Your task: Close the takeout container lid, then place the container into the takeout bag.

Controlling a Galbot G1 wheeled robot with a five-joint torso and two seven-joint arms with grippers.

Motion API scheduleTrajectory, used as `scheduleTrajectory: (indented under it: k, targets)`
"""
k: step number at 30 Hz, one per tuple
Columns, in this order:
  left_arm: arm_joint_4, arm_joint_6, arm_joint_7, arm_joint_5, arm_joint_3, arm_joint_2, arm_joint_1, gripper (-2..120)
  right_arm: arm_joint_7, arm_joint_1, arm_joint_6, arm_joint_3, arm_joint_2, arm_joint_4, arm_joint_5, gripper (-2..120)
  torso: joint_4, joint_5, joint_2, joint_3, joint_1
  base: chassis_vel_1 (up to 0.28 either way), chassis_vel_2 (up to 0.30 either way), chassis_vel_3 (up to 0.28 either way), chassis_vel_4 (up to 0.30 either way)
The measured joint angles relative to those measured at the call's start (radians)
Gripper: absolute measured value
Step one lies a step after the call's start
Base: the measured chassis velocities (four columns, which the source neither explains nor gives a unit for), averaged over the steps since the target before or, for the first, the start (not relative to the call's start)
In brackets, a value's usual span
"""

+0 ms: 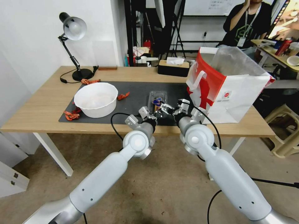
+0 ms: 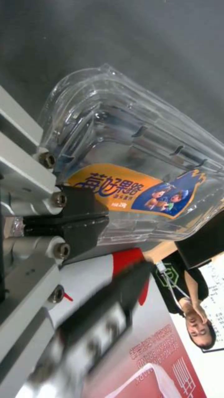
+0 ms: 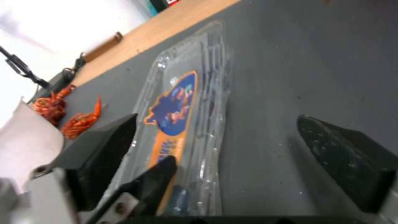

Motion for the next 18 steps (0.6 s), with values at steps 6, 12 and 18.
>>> scheduleTrajectory:
  k: [6,12,18]
  targets:
    - [0.0,-0.001,0.001,0.001,0.0,0.003,0.0,0,-0.007,0.007,0.0,-0.005,0.018,-0.029,0.0,78,0.0001,0.0001,0.0,0.0,0.0,0.0,0.0,0.0,0.0]
    - [-0.002,-0.003,0.001,0.002,0.0,0.007,0.001,0,-0.015,0.016,0.0,-0.009,0.037,-0.057,-0.004,53,0.0,0.0,0.0,0.0,0.0,0.0,0.0,0.0,0.0]
    - [-0.006,-0.004,0.001,0.002,0.001,0.01,0.001,0,-0.018,0.024,0.0,-0.013,0.055,-0.075,-0.014,30,0.0001,0.0001,0.0,0.0,0.0,0.0,0.0,0.0,0.0]
